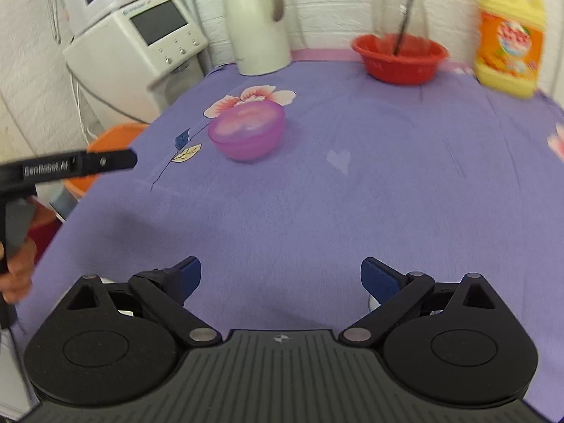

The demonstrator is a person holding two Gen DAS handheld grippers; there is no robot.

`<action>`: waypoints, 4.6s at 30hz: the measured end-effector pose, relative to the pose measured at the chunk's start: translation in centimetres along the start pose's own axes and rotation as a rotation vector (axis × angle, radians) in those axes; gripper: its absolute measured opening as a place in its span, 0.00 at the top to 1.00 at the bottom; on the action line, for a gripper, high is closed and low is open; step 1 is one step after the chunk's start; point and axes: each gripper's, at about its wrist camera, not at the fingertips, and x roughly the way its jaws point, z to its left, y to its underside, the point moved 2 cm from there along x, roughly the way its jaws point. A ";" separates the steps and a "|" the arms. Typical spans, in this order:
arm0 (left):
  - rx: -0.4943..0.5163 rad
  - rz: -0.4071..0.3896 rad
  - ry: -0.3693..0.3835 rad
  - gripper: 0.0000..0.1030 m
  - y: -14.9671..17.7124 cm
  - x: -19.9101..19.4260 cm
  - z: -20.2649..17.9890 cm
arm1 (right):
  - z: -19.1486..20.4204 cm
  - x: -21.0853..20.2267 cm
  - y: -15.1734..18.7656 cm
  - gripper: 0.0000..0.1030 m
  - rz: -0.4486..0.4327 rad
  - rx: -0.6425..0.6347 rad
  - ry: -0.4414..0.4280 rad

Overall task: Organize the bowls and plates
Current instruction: 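Move both grippers with the bowls to the pink plastic bowl, then grip the pink bowl rim with both grippers, nesting it in white bowl, then carry the nested bowls with both grippers toward the plate stack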

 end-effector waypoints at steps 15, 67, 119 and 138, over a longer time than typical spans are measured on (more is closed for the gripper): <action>-0.026 0.094 0.082 0.24 -2.4 14.1 -0.6 | 1.5 13.9 -5.7 0.00 0.052 -0.192 0.023; 0.186 0.025 0.225 0.66 -4.1 13.7 -5.5 | 2.4 11.4 -8.4 0.00 -0.236 -0.312 0.003; 0.158 0.039 0.375 0.26 15.4 -10.5 -17.6 | -2.3 -14.0 20.2 0.00 -0.367 0.247 0.106; 0.160 0.098 0.340 0.25 15.8 -9.0 -17.8 | -4.3 -13.7 20.7 0.00 -0.354 0.440 0.130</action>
